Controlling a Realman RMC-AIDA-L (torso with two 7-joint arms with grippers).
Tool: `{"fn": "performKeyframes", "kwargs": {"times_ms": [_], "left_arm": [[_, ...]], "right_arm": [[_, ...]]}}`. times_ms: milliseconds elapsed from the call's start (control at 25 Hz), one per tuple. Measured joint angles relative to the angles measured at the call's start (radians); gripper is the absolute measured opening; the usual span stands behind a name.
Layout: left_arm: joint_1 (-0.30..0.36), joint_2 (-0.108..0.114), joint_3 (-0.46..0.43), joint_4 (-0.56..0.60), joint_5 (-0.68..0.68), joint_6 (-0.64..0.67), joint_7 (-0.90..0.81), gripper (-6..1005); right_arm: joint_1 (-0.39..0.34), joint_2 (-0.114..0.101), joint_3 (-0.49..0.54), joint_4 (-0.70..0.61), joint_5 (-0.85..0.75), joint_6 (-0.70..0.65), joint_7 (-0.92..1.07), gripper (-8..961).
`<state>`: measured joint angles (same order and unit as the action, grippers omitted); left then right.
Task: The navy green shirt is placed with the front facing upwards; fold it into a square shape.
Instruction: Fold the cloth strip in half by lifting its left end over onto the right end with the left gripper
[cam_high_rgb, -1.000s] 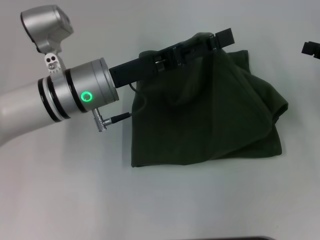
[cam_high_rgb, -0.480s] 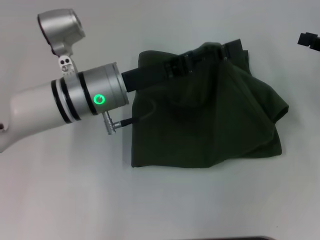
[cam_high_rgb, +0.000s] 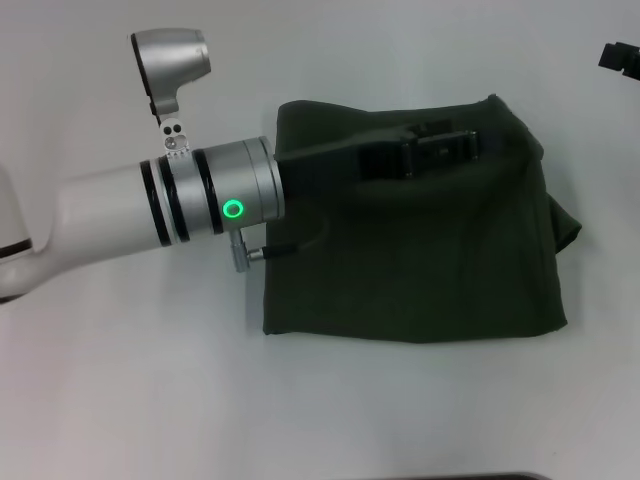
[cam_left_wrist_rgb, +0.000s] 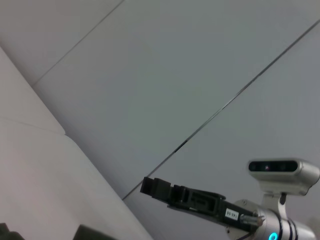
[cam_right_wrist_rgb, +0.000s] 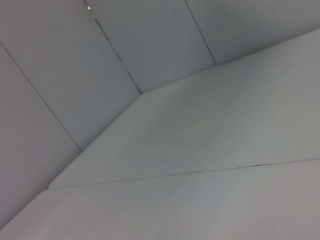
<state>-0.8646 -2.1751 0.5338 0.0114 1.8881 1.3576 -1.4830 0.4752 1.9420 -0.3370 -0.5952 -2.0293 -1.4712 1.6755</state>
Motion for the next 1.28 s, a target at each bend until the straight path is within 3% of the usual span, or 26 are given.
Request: {"fn": "performKeyframes", "kwargs": {"times_ms": [240,480,640,800,960,1280], "left_arm": [[0.006,0.001,0.0,0.039,-0.004,0.013,0.029,947],[0.074,0.004,-0.021,0.134,-0.039,0.149,0.027,947],[0.12,0.008,-0.029,0.213,-0.057,0.224,0.021,947],[0.157,0.009,-0.034,0.293,-0.064,0.232,0.005,947],[0.185,0.011,-0.034,0.336,-0.065,0.23,-0.002,947],[0.207,0.013,-0.021,0.366,-0.057,0.229,-0.003,947]], "right_arm": [[0.0,-0.001,-0.004,0.0,0.002,0.019,-0.01,248],[0.005,-0.002,-0.012,0.0,-0.001,0.001,-0.009,249],[0.026,-0.019,-0.021,-0.002,-0.005,-0.034,0.053,249],[0.059,-0.035,-0.1,-0.014,-0.008,-0.04,0.153,249],[0.094,-0.031,-0.155,-0.056,-0.009,-0.017,0.252,248],[0.19,-0.049,-0.279,-0.077,-0.087,0.023,0.516,355]]}}
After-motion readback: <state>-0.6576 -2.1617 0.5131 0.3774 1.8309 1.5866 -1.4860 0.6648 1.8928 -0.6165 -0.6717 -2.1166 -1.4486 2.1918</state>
